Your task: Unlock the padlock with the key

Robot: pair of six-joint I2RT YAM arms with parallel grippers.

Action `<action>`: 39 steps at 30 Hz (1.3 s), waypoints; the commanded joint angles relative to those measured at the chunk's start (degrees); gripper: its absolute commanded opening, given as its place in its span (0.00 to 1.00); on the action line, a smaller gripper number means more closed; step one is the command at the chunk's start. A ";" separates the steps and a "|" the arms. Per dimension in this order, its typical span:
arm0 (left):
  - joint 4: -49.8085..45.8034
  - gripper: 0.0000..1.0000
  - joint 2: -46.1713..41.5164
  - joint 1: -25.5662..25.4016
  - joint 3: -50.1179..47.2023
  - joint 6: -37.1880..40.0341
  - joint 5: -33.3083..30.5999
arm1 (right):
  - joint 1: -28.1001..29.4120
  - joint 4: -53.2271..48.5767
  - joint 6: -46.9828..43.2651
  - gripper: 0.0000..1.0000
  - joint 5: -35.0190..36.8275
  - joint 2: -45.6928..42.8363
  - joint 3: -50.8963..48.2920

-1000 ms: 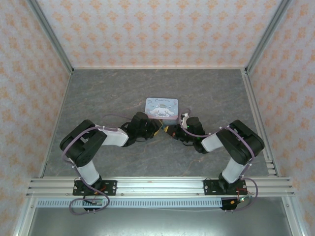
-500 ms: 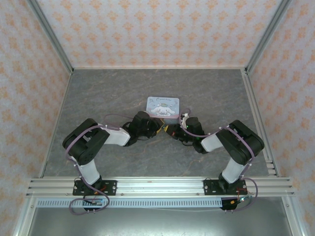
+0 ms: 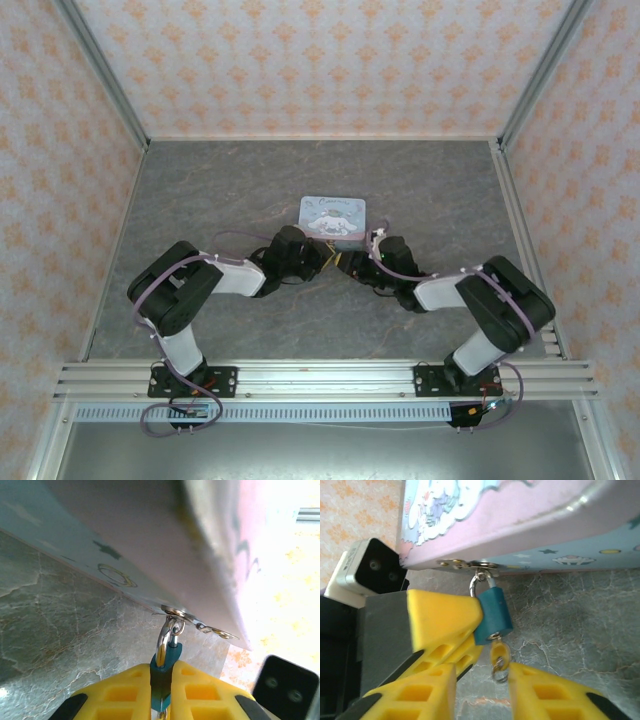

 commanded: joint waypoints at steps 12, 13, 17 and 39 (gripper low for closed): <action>-7.83 0.00 -4.87 -0.28 2.40 -0.15 -0.13 | 0.35 -27.03 -26.91 0.49 16.25 -29.96 -0.72; -8.11 0.00 -5.03 -0.27 2.57 -0.22 -0.09 | 0.35 -27.04 -28.68 0.50 15.92 -31.56 -1.03; -9.11 0.00 -5.97 -0.27 2.81 -0.23 -0.45 | 0.65 -30.01 -37.11 0.56 15.23 -36.12 -0.46; -10.63 0.00 -6.30 -0.23 3.32 -0.59 -0.09 | 16.04 -18.44 -83.85 0.57 43.37 -19.59 -1.96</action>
